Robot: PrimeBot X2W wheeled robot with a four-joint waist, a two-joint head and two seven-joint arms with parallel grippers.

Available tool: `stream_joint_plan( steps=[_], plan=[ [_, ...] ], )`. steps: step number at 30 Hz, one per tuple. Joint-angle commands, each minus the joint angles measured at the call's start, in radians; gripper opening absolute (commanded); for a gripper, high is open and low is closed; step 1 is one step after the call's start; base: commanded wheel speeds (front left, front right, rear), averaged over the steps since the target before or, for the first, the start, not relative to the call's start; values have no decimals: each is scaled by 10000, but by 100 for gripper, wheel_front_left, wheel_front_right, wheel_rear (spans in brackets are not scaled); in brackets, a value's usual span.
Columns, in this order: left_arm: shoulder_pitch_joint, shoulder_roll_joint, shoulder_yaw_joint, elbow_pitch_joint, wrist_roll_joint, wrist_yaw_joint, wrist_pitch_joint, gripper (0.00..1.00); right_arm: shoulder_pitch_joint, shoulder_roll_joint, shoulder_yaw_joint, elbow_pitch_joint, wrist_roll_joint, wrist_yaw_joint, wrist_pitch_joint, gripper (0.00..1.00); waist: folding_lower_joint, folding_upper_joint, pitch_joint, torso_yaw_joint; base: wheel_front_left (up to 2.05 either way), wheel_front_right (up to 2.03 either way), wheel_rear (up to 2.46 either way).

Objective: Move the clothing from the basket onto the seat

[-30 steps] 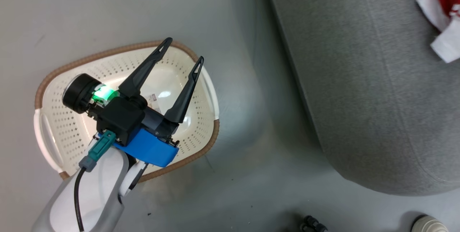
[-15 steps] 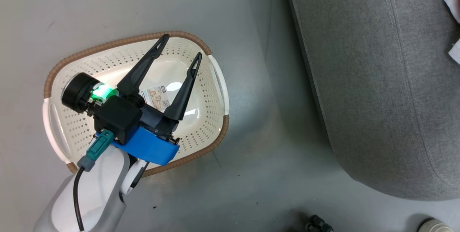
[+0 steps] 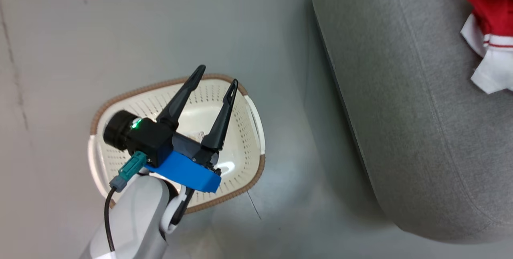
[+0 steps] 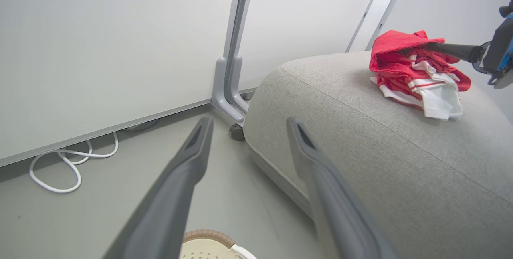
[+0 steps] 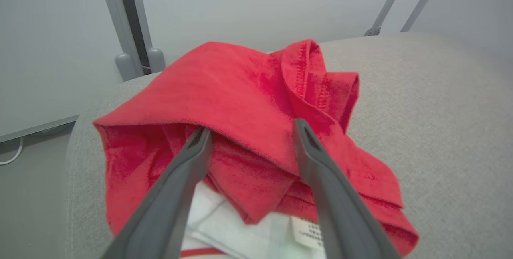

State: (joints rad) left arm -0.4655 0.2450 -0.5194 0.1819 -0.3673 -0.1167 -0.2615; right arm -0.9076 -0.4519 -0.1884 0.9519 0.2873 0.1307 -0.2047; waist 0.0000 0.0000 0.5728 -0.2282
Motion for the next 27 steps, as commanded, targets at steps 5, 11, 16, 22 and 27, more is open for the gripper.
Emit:
stream_joint_plan(
  steps=[5, 11, 16, 22, 27],
  plan=[
    [1043, -576, 500, 506, -371, -113, -47, 100, 1459, -82, 788, -742, 197, 1, 207, 100, 0, 0, -2444, 705, 0, 0, 0],
    [2117, -986, 1198, 960, -518, -144, -48, 100, 3009, 161, 1111, -2124, 335, 1, 619, 100, 0, 0, -3819, 1156, 0, 0, 0],
    [2940, -1142, 1822, 1191, -424, -156, -49, 100, 4416, 585, 1018, -3690, 273, 1, 997, 100, 0, 0, -4633, 1518, 0, 0, 0],
    [3845, -1282, 2535, 1297, -252, -142, -49, 100, 6146, 1470, 722, -5787, -34, 1, 1408, 100, 0, 0, -5356, 1906, 0, 0, 0],
    [4291, -1394, 3003, 1376, -128, -146, -45, 100, 7521, 2275, 623, -7125, -422, 1, 1757, 100, 0, 0, -5762, 2263, 0, 0, 0]
  ],
)
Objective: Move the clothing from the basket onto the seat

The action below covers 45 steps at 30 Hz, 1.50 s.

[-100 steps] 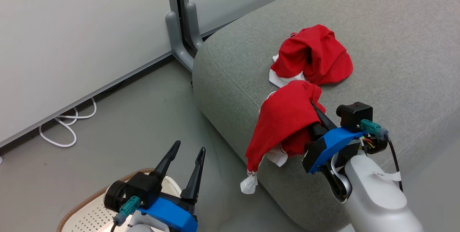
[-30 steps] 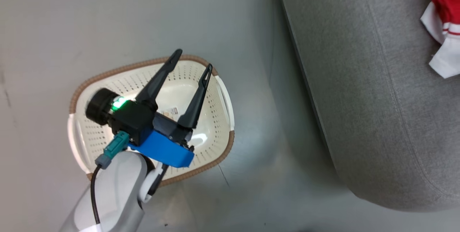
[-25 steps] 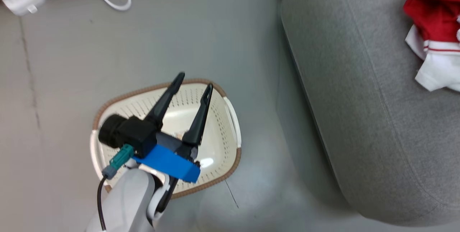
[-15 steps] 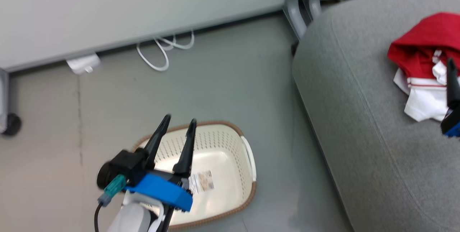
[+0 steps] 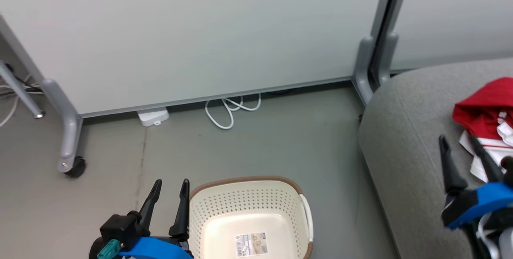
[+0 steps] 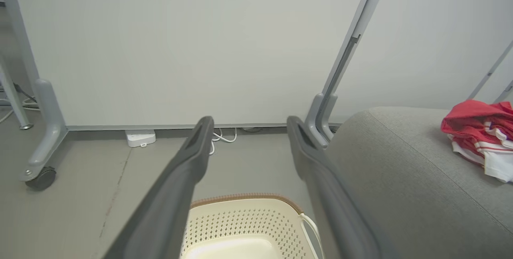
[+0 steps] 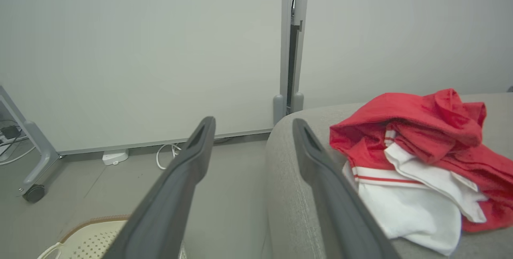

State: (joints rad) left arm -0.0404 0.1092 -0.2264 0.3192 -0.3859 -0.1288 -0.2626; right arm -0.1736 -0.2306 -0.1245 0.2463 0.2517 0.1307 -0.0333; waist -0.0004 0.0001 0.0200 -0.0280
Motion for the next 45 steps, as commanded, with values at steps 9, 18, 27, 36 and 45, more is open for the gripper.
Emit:
stream_joint_plan(
  steps=[9, 18, 27, 36, 45],
  plan=[
    [292, -147, 576, 161, 199, -27, -29, 100, 1599, 1106, 71, -1252, -640, 1, 45, 100, 4, -1, -411, 698, 0, 0, 0],
    [412, -229, 857, 351, 254, -28, -30, 100, 2052, 1484, 413, -1215, -947, 1, 73, 100, 4, -1, -497, 750, 0, 0, 0],
    [417, -267, 862, 463, 328, -28, -30, 100, 2001, 1593, 581, -901, -1051, 3, 25, 100, 4, -1, -541, 710, 0, 0, 0],
    [443, -259, 727, 515, 153, -29, -30, 100, 1839, 1637, 704, -696, -920, 3, -55, 100, 4, -1, -551, 701, 0, 0, 0],
    [576, -271, 685, 926, 49, 0, 49, 0, 2067, 1655, 760, -216, -902, -2, 66, 0, 4, -1, -556, 712, 0, 0, 0]
  ],
)
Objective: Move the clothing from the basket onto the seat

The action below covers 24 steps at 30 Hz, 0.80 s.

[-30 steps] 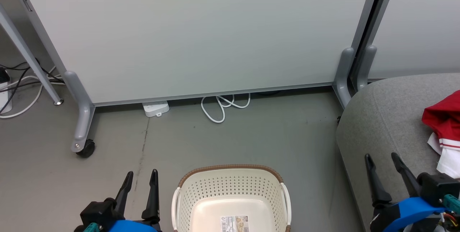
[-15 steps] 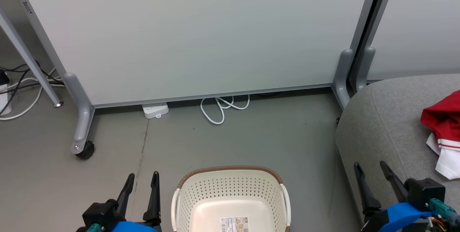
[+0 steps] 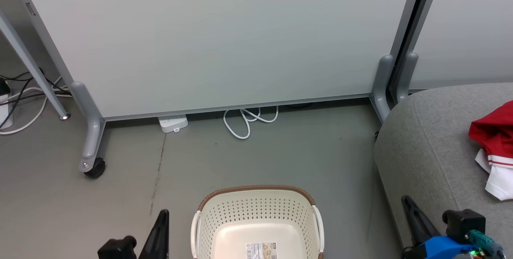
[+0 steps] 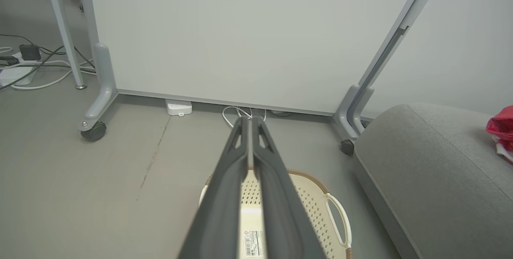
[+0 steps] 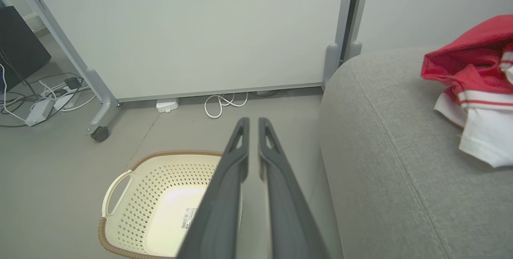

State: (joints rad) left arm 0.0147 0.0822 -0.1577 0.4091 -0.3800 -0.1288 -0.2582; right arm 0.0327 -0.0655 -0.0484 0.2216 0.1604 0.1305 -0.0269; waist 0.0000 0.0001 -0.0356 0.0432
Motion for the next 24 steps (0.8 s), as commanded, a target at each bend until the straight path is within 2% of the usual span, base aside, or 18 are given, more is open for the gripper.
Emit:
stream_joint_plan(
  steps=[1, 7, 24],
  plan=[
    [89, -2, -4, 128, -16, 0, 20, 0, 23, 10, -1, 140, 19, 0, 8, 0, 0, -1, 0, -1, 0, 0, 0],
    [133, -19, 105, 185, -570, -1, 187, 0, -35, 32, -64, 338, 664, 0, 108, 0, 1, -1, 10, -12, 0, 0, 0],
    [-213, -79, 696, -238, -3206, -6, 975, 0, -351, 58, -178, 271, 3775, 1, 380, 0, 1, -1, 62, -70, 0, 0, 0]
  ],
)
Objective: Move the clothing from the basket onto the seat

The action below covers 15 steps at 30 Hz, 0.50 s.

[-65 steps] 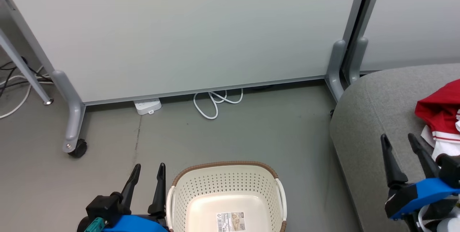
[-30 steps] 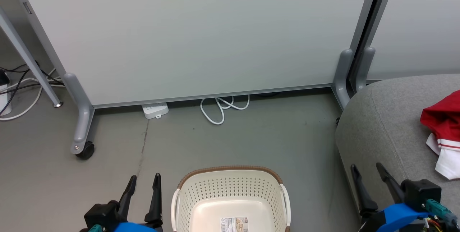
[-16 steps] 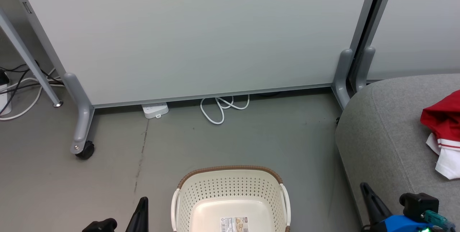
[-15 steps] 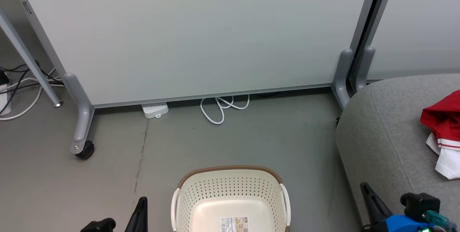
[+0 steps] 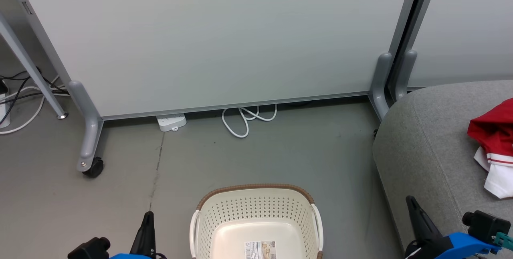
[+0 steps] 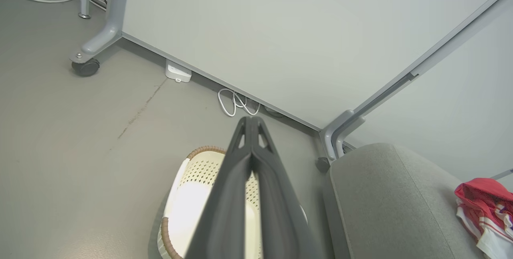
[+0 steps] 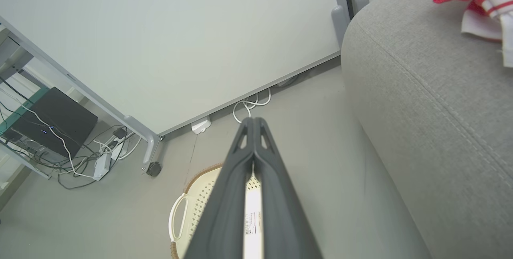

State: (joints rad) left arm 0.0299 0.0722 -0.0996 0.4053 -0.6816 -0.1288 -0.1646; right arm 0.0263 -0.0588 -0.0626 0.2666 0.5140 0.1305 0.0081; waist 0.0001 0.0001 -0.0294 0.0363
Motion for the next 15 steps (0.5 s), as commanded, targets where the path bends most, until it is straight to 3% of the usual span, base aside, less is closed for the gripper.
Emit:
stream_joint_plan(
  steps=[1, 15],
  plan=[
    [-382, 17, 147, -222, -328, -6, 81, 0, -303, -8, -43, -181, 401, 1, 45, 0, 0, -1, 4, -5, 0, 0, 0],
    [-603, -24, 543, -508, -2125, -10, 621, 0, -542, 10, -136, -202, 2520, 1, 244, 0, -1, -1, 47, -53, 0, 0, 0]
  ],
)
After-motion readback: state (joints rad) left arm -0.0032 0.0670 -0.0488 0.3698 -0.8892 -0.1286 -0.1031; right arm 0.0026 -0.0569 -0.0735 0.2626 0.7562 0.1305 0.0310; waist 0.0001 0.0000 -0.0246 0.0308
